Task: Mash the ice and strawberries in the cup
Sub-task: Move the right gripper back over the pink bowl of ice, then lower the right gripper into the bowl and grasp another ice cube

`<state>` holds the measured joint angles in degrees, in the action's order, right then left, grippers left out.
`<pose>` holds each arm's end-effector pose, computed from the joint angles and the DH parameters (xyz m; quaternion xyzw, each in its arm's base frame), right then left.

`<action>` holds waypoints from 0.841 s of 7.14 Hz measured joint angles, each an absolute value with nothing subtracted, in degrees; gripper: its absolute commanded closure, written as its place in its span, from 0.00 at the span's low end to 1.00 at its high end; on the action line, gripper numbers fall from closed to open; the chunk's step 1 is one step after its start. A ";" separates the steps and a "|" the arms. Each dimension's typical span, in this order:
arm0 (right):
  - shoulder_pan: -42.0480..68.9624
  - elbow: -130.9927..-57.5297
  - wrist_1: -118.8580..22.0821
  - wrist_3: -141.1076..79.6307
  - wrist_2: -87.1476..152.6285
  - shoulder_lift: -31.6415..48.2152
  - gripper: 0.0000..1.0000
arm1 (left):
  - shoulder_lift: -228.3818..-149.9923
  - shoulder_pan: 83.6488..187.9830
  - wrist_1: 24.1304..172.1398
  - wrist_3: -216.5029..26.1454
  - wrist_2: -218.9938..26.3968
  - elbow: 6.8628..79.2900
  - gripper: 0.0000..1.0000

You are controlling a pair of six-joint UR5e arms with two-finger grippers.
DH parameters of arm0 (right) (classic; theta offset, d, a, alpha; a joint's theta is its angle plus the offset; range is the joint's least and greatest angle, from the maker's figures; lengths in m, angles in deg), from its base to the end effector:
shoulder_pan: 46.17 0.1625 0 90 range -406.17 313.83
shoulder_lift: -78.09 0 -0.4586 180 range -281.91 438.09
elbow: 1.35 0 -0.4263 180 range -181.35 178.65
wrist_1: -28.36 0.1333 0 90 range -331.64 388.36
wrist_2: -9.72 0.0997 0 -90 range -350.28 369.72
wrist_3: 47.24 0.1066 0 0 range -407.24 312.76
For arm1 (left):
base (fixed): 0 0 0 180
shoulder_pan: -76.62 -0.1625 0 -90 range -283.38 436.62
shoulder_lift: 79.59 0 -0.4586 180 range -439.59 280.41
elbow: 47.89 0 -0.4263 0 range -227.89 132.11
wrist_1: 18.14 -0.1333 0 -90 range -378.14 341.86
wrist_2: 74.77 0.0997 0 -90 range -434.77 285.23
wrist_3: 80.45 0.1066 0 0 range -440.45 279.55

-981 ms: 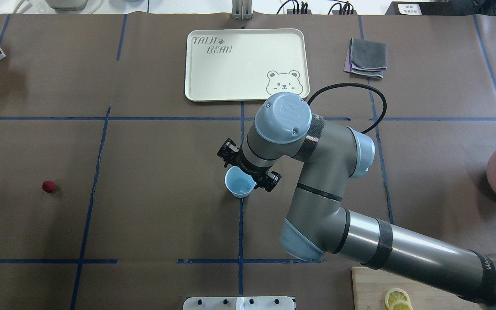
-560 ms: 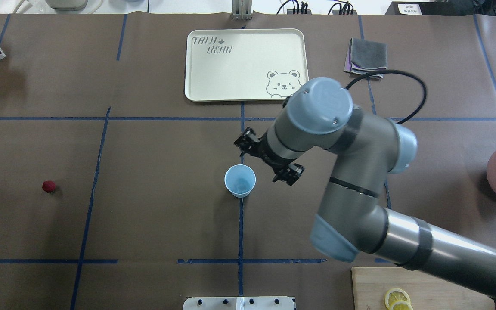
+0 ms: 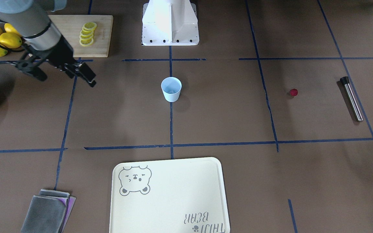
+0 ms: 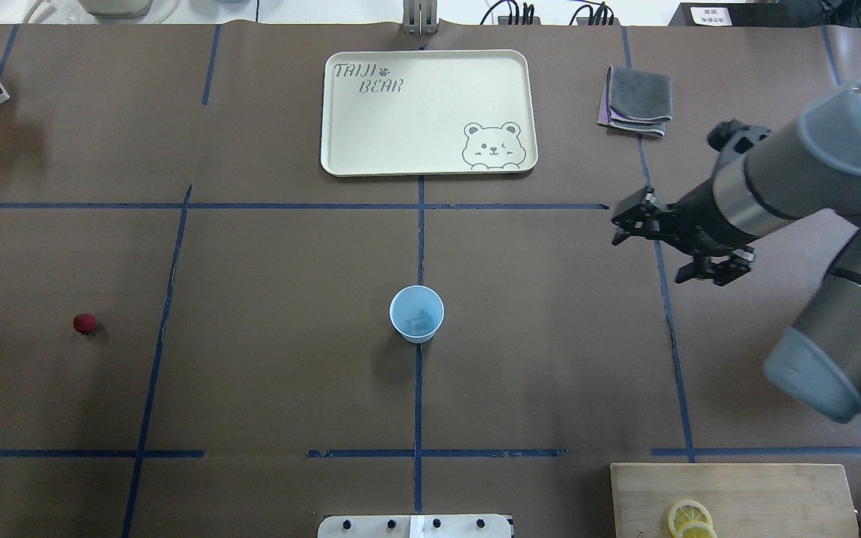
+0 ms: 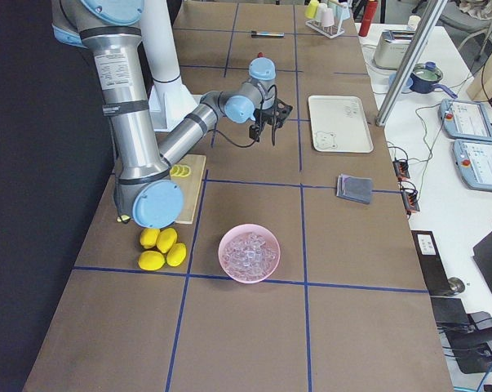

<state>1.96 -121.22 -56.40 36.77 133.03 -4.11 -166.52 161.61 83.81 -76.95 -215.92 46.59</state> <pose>-0.3003 -0.4471 0.3537 -0.0781 -0.4334 0.2227 0.8697 -0.0052 -0.5165 0.6520 0.0993 0.4301 0.1165 0.8897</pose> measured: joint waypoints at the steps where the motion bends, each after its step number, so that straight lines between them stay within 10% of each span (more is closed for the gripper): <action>1: 6.48 -122.18 -56.25 27.08 135.38 -10.25 0.02 | -166.52 161.58 83.81 -76.94 -215.92 46.54 0.00; 6: 25.96 -114.46 -55.80 -25.13 139.77 -25.67 0.01 | -166.44 161.23 83.72 -77.03 -215.94 46.50 0.00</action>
<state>25.96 -114.46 -55.80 -25.13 139.77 -25.67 -166.44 161.23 83.72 -77.03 -215.94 46.50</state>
